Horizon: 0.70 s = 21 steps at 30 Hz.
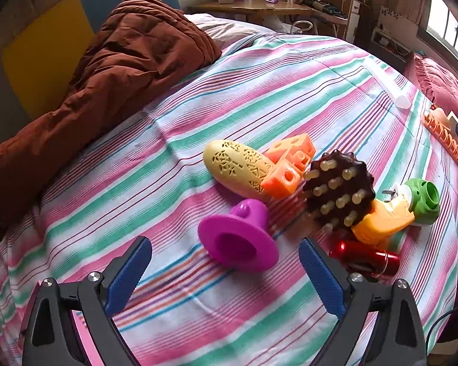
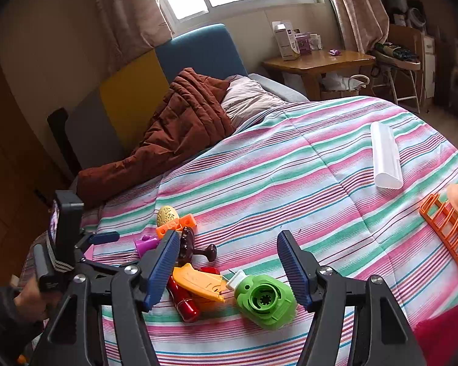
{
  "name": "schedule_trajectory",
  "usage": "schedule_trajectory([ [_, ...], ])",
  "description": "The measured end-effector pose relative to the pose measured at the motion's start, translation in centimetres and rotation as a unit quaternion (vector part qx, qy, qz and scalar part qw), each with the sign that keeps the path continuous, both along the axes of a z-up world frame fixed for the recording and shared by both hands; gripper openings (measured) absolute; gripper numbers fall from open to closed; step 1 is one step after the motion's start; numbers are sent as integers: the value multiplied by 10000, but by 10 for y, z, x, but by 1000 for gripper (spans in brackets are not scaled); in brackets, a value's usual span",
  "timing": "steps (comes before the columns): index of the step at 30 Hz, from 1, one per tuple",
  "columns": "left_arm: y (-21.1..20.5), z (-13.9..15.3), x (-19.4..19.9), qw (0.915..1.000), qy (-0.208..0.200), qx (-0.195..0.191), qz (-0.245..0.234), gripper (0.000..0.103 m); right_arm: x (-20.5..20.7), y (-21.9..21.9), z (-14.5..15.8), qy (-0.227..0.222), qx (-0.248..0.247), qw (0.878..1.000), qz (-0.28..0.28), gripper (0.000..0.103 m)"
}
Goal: Organize rigid objects
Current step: 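Grasp the magenta cup with the left gripper, then grasp the orange linked cubes with the right gripper while the left gripper lifts the magenta cup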
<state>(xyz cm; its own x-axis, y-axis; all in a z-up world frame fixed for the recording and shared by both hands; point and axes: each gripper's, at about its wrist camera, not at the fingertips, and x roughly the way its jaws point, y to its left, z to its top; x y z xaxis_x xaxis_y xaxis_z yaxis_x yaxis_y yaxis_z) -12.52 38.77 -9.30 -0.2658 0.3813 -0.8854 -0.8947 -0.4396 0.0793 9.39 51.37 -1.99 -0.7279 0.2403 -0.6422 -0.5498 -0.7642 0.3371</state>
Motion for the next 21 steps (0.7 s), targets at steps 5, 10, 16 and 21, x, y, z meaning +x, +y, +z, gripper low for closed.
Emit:
schedule_trajectory([
  [5, 10, -11, -9, 9998, -189, -73, -15, 84, -1, 2, -2, -39, -38, 10000, 3, 68],
  [10, -8, -13, -8, 9985, -427, 141, 319, 53, -3, 0, -4, -95, -21, 9999, 31, 68],
  [16, -52, 9, 11, 9928, -562, 596, 877, 53, -8, -5, -12, -248, -12, 9996, 136, 68],
  [21, -84, 27, 29, 9872, -599, 892, 1177, 53, -19, -13, -20, -422, -92, 9983, 383, 68],
])
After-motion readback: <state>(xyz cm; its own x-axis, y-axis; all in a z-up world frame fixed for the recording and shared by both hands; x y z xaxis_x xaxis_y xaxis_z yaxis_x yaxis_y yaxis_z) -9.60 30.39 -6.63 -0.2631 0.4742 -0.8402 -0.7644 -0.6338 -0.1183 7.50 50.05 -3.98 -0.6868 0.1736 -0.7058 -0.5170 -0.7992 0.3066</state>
